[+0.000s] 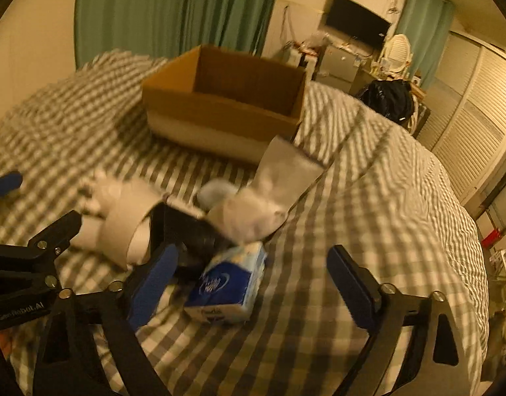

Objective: Organize objects
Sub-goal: 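Grasp the white tape roll with the left tool while the right tool grasps the tissue pack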

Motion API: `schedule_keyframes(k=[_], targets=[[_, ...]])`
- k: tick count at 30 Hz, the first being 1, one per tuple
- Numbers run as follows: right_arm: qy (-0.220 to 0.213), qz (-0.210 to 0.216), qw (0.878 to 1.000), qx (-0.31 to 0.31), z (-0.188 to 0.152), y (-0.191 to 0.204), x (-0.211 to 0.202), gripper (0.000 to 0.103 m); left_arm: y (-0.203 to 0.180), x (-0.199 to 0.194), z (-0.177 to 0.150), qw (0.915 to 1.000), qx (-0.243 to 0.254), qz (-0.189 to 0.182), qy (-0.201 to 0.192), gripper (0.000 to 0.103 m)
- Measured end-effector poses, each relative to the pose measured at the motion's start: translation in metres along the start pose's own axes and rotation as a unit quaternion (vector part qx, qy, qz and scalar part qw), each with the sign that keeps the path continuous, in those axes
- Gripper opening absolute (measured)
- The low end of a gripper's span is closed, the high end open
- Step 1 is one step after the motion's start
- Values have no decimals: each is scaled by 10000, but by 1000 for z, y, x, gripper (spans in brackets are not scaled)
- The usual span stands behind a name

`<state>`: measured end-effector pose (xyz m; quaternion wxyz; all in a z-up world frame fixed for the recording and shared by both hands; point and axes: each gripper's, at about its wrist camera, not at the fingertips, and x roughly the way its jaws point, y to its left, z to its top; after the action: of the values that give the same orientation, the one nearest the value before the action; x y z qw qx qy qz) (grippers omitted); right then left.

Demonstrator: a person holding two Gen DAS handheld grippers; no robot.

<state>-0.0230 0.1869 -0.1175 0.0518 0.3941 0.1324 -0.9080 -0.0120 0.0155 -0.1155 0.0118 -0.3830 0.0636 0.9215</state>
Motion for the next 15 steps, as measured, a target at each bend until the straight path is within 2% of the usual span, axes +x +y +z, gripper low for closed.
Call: schedule_keyframes(k=[5, 9, 12, 15], targets=[[164, 228, 9995, 166, -2, -9, 8, 68, -21, 9, -5, 9991, 311, -255, 135, 103], [345, 323, 9987, 182, -4, -8, 15, 64, -37, 19, -9, 9974, 530, -414, 244, 103], [497, 367, 9979, 215, -5, -8, 20, 64, -46, 30, -11, 9959, 680, -448, 389, 94], [643, 431, 9968, 216, -8, -8, 25, 64, -45, 34, -13, 9966, 665, -360, 319, 86]])
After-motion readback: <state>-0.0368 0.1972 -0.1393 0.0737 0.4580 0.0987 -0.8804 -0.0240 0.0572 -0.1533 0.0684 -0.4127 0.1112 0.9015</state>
